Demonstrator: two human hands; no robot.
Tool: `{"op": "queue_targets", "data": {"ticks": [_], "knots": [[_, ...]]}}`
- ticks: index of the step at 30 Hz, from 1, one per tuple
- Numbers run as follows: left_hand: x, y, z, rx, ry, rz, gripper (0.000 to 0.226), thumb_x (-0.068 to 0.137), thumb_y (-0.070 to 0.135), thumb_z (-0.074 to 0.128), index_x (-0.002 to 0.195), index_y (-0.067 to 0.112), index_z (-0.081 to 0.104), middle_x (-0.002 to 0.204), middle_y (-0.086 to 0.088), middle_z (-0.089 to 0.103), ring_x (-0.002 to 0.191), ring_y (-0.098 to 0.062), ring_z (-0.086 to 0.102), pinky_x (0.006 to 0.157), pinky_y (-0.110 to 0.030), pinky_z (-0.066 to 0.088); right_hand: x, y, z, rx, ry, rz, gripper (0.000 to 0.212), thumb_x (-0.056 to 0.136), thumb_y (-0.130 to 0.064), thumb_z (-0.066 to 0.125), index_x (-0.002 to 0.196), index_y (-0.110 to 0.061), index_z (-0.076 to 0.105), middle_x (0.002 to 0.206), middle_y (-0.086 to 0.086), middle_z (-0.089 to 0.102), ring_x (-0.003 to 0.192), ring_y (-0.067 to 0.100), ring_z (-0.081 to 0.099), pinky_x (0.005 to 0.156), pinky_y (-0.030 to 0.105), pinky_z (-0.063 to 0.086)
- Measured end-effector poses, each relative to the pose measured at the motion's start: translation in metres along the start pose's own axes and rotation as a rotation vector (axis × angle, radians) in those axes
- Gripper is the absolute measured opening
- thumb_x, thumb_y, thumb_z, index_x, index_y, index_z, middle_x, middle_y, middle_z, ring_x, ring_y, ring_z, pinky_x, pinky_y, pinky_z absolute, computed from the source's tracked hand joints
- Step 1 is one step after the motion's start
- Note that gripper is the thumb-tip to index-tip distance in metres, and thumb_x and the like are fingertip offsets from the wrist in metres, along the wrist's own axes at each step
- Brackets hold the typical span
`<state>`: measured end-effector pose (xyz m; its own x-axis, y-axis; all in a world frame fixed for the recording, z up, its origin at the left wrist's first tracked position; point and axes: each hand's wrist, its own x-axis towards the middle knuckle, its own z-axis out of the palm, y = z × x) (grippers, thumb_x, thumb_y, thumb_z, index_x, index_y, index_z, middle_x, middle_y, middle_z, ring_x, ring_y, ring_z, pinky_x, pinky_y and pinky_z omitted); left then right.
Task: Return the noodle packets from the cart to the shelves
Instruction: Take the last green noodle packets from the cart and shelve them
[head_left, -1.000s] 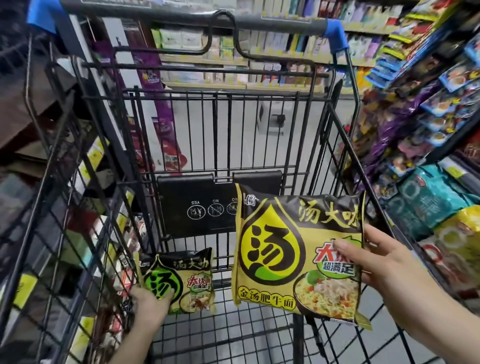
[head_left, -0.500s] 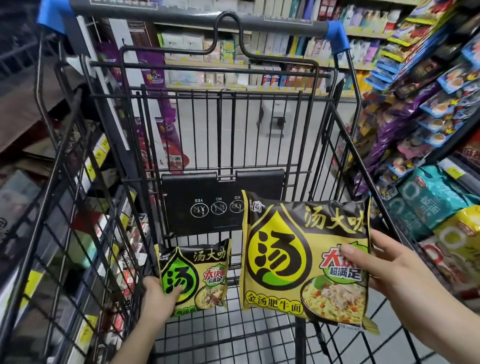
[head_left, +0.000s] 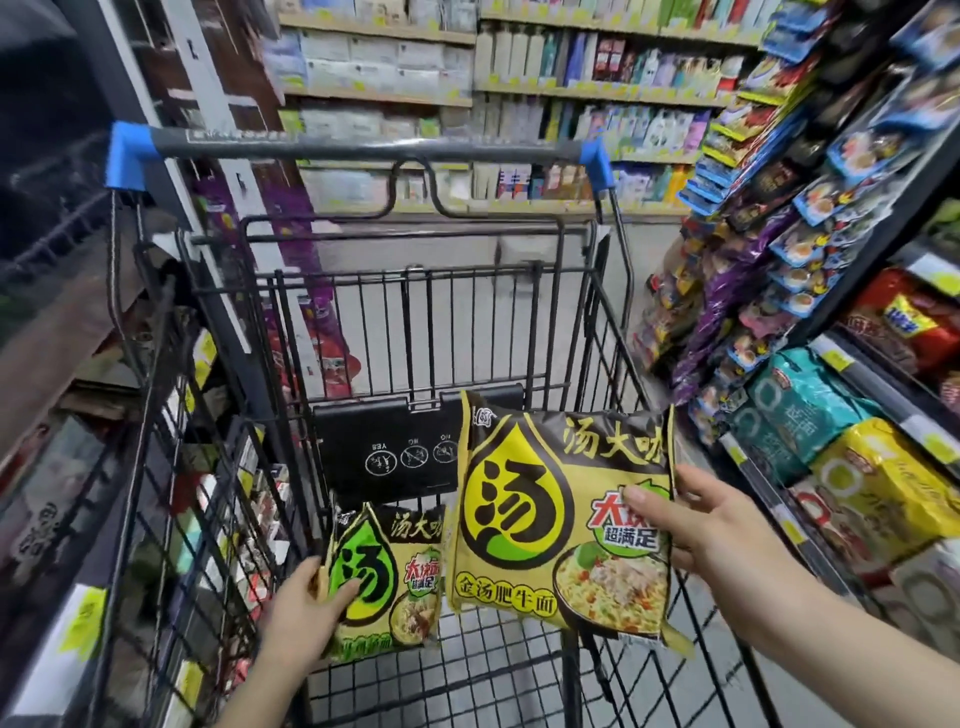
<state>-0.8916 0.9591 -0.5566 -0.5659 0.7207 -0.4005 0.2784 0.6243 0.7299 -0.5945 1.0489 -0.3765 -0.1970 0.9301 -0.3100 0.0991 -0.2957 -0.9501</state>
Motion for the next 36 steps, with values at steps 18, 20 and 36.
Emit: {"op": "queue_targets", "data": {"ticks": [18,20,36], "knots": [[-0.197,0.263,-0.103,-0.419,-0.367,0.419,0.024,0.075,0.010,0.072,0.096,0.020,0.064,0.086,0.000,0.075,0.077,-0.015,0.070,0.058,-0.016,0.052,-0.217,-0.186,-0.163,0.178,0.363,-0.040,0.013,0.086,-0.009,0.062,0.097,-0.010,0.056,0.057,0.005,0.071,0.038,0.010,0.062,0.034,0.013,0.041],[-0.230,0.293,-0.098,-0.439,-0.462,0.475,0.019,0.080,0.002,0.065,0.091,0.016,0.063,0.081,-0.002,0.076,0.065,-0.015,0.071,0.047,-0.019,0.052,-0.258,-0.194,-0.187,0.196,0.393,-0.062,0.019,0.083,-0.011,0.064,0.101,-0.007,0.058,0.063,0.007,0.073,0.041,0.010,0.063,0.038,0.014,0.045],[-0.544,0.363,0.066,-0.410,-1.137,0.683,0.056,0.043,0.035,0.086,0.092,0.015,0.069,0.097,-0.011,0.073,0.092,-0.034,0.065,0.090,-0.067,0.040,-0.660,-0.109,-0.329,0.260,0.973,-0.144,0.024,0.082,-0.017,0.065,0.105,-0.011,0.064,0.090,0.009,0.076,0.076,0.024,0.071,0.072,0.034,0.051]]}}
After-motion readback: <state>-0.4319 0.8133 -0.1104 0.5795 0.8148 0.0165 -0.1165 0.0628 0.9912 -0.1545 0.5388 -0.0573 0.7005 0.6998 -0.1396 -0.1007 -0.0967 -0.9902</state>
